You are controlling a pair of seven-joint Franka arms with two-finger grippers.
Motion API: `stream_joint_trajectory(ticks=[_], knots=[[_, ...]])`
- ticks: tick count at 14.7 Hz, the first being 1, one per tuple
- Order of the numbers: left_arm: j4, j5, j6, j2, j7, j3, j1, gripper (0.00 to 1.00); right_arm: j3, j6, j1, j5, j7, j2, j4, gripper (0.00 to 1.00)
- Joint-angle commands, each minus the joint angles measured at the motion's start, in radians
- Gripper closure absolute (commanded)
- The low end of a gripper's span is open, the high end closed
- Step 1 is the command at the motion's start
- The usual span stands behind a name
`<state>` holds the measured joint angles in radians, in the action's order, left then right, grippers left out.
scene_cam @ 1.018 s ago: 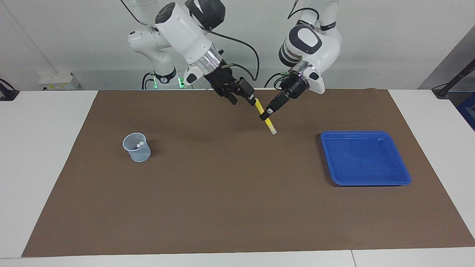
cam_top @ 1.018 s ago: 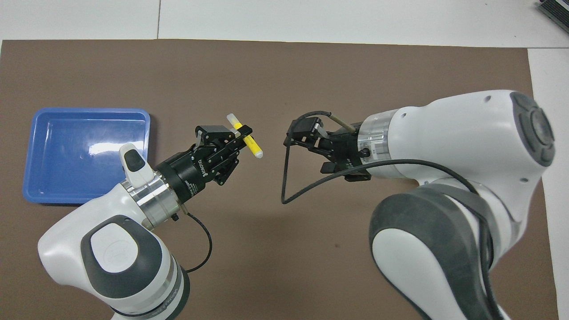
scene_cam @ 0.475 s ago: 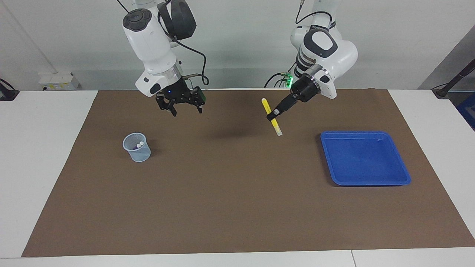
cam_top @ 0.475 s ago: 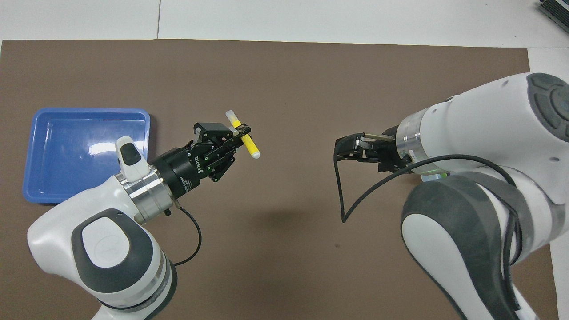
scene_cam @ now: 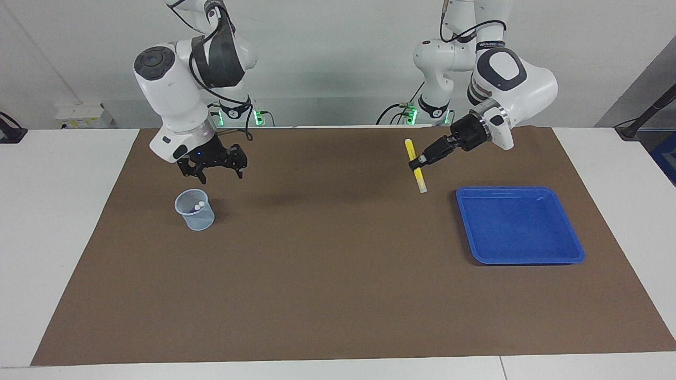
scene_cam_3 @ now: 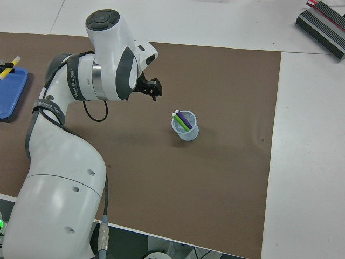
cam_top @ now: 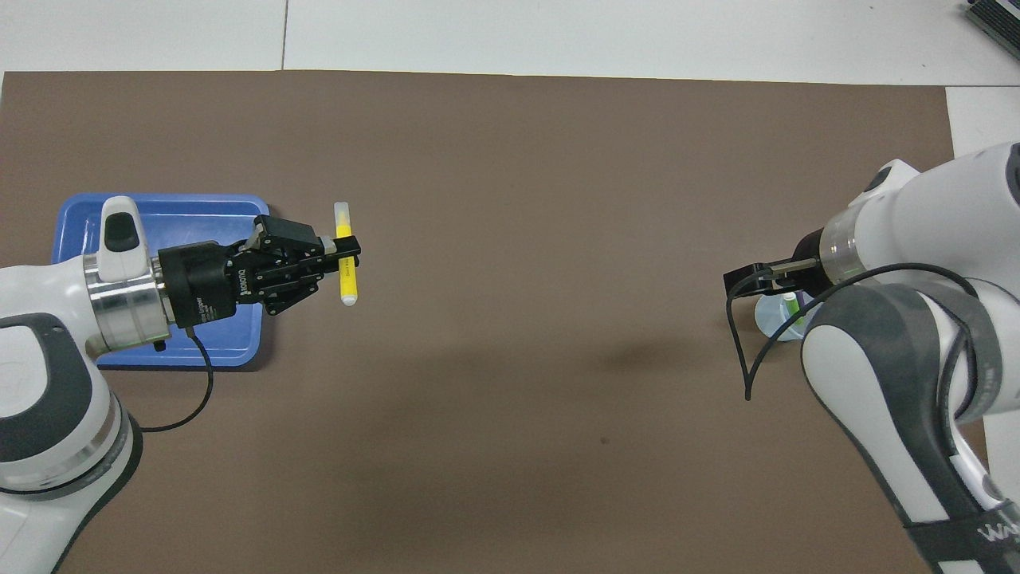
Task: Right arm passes pens to left for tray arrangement
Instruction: 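Carry the pen over the tray with the left gripper while the right gripper retreats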
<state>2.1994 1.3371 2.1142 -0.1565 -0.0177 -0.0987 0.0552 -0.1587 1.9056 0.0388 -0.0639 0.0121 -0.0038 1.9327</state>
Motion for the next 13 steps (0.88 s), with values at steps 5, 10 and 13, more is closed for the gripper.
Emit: stream_joint_trajectory(ticks=[5,10,13], knots=[[0.022,-0.073,-0.140,0.028,0.195,-0.006,-0.116,1.00,-0.013,0.068,0.047,0.065,0.065,0.039,0.045,0.00],[0.019,-0.240,-0.180,0.034,0.237,-0.004,-0.161,1.00,-0.013,0.101,0.081,0.114,0.127,0.110,0.048,0.00],[0.017,-0.384,-0.180,0.035,0.286,-0.004,-0.202,1.00,-0.013,0.101,0.102,0.124,0.138,0.119,0.048,0.00]])
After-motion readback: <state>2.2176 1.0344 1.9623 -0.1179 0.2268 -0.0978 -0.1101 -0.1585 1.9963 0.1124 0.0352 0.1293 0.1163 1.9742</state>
